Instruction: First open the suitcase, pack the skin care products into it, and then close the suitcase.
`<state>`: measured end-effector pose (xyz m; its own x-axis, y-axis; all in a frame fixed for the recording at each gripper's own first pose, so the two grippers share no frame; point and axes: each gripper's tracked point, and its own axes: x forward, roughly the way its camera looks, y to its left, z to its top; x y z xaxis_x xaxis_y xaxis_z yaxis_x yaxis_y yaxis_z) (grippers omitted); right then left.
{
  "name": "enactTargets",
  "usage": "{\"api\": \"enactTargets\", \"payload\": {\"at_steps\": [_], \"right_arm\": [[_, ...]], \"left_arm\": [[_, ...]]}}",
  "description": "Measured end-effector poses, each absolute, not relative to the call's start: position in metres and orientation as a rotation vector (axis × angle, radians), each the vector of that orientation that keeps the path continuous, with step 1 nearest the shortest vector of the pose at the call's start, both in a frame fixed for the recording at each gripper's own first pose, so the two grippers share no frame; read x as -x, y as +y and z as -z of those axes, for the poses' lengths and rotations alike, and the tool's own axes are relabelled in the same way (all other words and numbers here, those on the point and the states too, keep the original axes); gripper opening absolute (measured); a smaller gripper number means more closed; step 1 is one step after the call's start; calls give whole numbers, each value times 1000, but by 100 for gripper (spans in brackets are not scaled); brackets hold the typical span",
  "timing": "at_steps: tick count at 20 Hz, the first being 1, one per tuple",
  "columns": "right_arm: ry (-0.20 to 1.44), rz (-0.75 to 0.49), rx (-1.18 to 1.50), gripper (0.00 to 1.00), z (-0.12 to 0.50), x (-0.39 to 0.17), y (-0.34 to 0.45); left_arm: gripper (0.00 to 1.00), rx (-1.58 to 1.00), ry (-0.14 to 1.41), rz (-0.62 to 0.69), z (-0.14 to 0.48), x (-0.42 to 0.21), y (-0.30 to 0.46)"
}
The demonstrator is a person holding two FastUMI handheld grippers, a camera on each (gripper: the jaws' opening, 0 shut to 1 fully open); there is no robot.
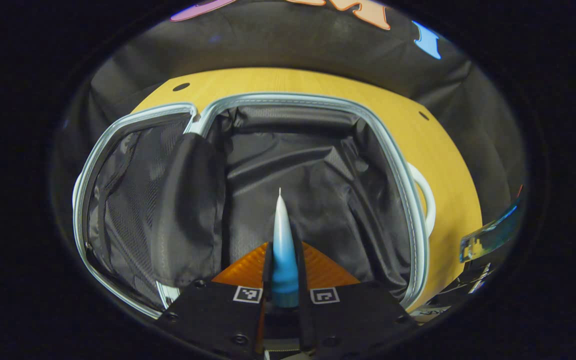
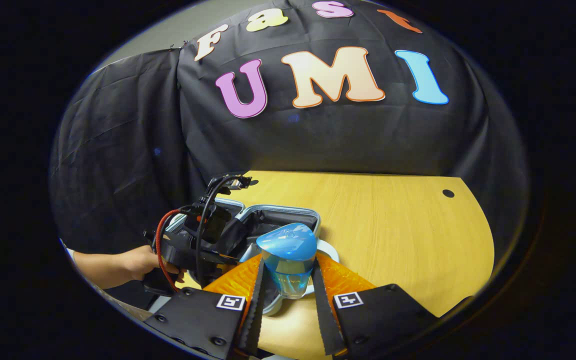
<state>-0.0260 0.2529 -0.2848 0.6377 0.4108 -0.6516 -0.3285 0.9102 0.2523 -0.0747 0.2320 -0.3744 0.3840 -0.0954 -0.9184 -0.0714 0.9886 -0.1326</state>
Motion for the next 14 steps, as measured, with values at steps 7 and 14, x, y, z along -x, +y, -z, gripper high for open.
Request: {"api": "enactTargets", "payload": {"at_steps": [7,14], "right_arm": [[923,-466,-143,50,336,33,313],[1089,-392,-160,48,393,48,344]], "left_arm": [[94,172,882,99,290,37,247],[94,190,776,-74,245,53,358]]}}
